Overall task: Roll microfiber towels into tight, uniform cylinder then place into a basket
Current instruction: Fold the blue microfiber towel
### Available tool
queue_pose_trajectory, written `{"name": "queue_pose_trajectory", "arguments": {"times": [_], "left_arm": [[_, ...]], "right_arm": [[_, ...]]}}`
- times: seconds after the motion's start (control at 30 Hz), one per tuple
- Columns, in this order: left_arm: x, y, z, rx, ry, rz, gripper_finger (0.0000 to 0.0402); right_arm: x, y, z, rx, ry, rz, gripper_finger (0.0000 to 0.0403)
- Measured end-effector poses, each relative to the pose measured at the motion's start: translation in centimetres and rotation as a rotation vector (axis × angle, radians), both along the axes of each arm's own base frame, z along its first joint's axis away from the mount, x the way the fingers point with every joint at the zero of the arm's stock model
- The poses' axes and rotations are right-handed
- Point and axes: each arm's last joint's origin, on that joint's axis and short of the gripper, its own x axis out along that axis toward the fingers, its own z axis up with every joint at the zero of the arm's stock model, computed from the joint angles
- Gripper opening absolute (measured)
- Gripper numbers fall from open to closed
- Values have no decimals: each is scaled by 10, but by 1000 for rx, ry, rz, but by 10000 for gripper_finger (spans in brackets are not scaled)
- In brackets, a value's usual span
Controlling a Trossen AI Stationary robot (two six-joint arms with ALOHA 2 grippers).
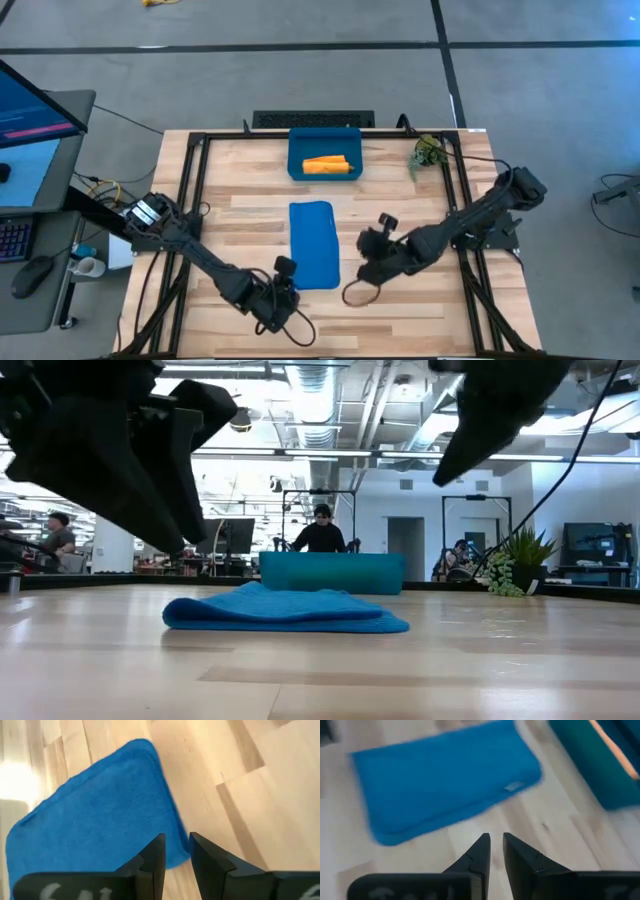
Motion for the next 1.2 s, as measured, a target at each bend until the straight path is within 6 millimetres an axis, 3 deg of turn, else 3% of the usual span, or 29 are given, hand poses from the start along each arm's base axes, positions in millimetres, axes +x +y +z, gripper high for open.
{"name": "queue_pose_trajectory", "arguments": {"times": [0.2, 0.43, 0.77, 1.1, 1.2], "left_arm": [[1, -1, 2, -36, -15, 43, 80], [1, -1, 1, -61, -21, 79, 106], [7, -6, -36, -44, 40, 107, 180], [7, -2, -37, 2, 28, 144, 160], [7, 1, -38, -7, 36, 173, 153]], "right_arm": [[4, 32, -5, -35, -57, 208, 74], [14, 52, -24, -33, -79, 316, 74], [42, 61, -65, 37, -30, 516, 77], [61, 55, -105, 48, 49, 601, 159], [63, 54, -108, 28, 42, 594, 189]]}}
